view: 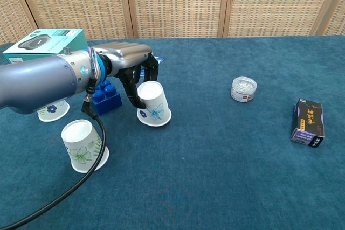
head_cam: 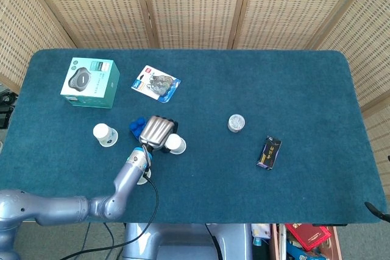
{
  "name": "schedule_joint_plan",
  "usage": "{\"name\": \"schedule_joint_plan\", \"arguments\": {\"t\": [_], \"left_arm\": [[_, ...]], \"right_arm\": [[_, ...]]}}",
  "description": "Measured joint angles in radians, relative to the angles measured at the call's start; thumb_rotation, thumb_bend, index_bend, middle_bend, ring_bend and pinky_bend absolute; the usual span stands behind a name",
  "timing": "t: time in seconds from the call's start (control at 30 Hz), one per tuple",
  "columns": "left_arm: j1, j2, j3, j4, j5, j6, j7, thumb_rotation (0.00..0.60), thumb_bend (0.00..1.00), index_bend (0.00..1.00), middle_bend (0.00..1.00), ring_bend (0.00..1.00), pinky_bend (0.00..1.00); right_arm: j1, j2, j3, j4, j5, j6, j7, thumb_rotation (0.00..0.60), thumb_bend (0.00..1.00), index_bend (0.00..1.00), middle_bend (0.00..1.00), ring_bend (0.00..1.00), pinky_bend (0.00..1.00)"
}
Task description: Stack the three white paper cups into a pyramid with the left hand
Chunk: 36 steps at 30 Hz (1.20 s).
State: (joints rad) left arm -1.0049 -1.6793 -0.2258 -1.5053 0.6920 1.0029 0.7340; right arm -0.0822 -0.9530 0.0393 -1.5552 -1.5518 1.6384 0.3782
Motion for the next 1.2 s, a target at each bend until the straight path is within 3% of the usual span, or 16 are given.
{"name": "schedule_joint_plan", "arguments": {"t": [0.4, 0.7, 0.83, 1.2], "left_arm": [[0.028, 0.154, 0.029, -0.241, 0.078, 0.003, -0.026, 0.6, 0.08, 0.51, 0.47, 0.44, 0.4], [0.063, 0.281, 0.128, -0.476, 0.091, 0.01, -0.01, 0.6, 0.08, 0.51, 0.46, 0.44, 0.4], [0.087, 0.272, 0.186, -0.485, 0.112, 0.06, 0.015, 0.6, 0.08, 0.51, 0.46, 0.44, 0.4], [0.127, 0.235, 0.209, -0.39, 0.148, 0.05, -0.06, 0.6, 0.08, 0.51, 0.46, 0.44, 0.4]], "right_arm": [[-0.002, -0.001, -0.004, -0.009, -0.012, 0.007, -0.016, 0.6, 0.0, 0.0, 0.0, 0.0, 0.0], [-0.004, -0.003, -0.008, -0.017, -0.024, 0.014, -0.033, 0.6, 0.0, 0.0, 0.0, 0.0, 0.0], [-0.006, -0.004, -0.01, -0.02, -0.028, 0.017, -0.039, 0.6, 0.0, 0.0, 0.0, 0.0, 0.0], [-0.004, -0.004, -0.01, -0.021, -0.026, 0.014, -0.041, 0.6, 0.0, 0.0, 0.0, 0.0, 0.0]]}}
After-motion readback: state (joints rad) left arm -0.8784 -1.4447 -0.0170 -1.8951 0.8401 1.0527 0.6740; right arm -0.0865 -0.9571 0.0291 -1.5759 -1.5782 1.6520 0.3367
